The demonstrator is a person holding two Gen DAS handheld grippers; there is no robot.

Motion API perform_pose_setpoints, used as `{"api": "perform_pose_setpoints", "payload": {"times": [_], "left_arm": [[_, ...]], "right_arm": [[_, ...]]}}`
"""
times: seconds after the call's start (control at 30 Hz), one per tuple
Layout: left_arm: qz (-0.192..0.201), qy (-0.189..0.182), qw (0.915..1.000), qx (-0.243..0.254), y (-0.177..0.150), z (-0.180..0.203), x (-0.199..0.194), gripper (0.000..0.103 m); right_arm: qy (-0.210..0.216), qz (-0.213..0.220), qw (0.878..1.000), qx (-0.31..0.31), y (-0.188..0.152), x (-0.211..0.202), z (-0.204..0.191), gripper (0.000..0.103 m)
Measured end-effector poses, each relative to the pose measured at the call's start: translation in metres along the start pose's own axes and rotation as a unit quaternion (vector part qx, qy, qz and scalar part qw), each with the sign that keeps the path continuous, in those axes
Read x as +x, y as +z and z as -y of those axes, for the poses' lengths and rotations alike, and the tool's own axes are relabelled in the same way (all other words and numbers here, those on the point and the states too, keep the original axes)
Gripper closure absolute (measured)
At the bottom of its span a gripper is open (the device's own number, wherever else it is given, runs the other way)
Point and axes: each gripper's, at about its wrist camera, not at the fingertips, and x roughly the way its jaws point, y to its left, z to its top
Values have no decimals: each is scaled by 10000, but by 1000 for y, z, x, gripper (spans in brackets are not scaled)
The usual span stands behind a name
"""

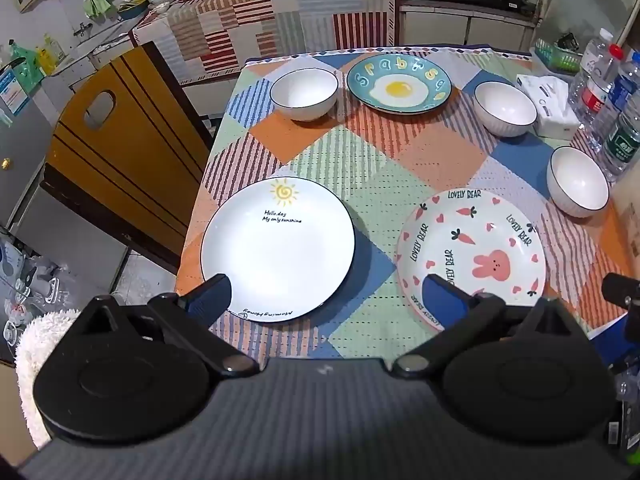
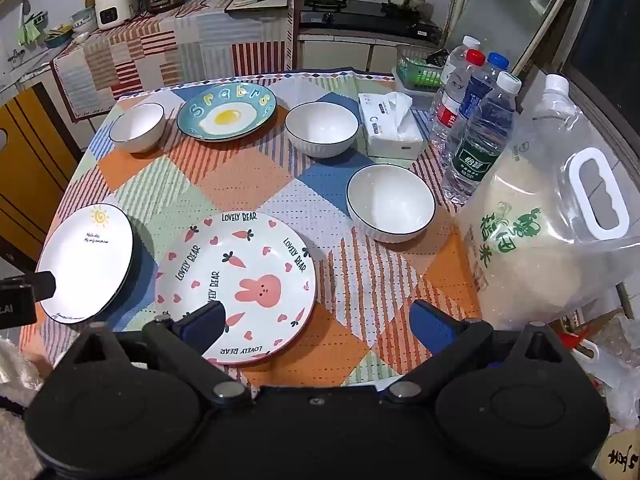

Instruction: Organize plates and bowls

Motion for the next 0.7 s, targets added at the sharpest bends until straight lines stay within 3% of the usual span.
{"api": "perform_pose_setpoints", "payload": {"times": [0.7], "left_arm": [[-69, -156, 9997, -166, -3, -7, 9, 0]], "right_arm": [[-72, -26, 10000, -53, 0, 1, -4, 3]]}}
